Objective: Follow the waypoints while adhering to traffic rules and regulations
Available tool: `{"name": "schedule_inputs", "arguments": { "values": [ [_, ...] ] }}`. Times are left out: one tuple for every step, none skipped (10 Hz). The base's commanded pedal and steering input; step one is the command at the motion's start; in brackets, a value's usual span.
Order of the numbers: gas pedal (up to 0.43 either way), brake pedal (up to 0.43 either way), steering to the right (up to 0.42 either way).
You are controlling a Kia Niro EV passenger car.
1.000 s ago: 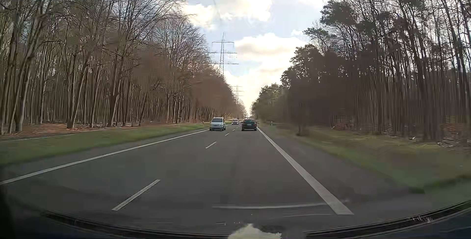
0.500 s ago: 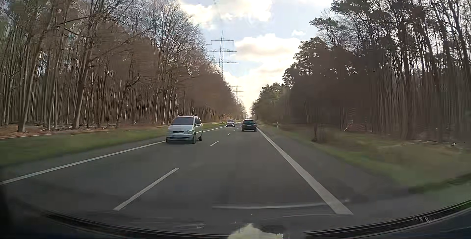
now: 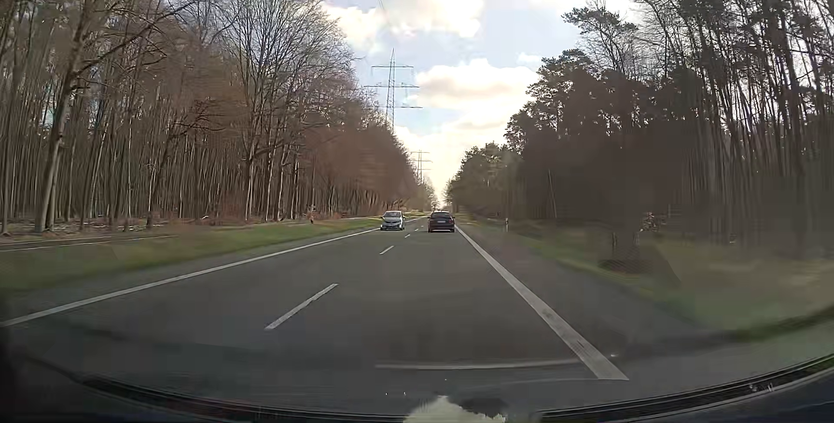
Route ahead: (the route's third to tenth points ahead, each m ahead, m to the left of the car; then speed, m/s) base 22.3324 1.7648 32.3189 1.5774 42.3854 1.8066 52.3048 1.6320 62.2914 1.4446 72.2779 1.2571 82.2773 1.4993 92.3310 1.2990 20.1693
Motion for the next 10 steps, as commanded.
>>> {"name": "schedule_inputs", "arguments": {
  "values": [
    [0.189,0.0,0.0],
    [0.189,0.0,0.0],
    [0.189,0.0,0.0],
    [0.197,0.0,0.0],
    [0.197,0.0,0.0],
    [0.197,0.0,0.0],
    [0.197,0.0,0.0],
    [0.197,0.0,0.001],
    [0.197,0.0,0.001],
    [0.197,0.0,0.001]
  ]
}}
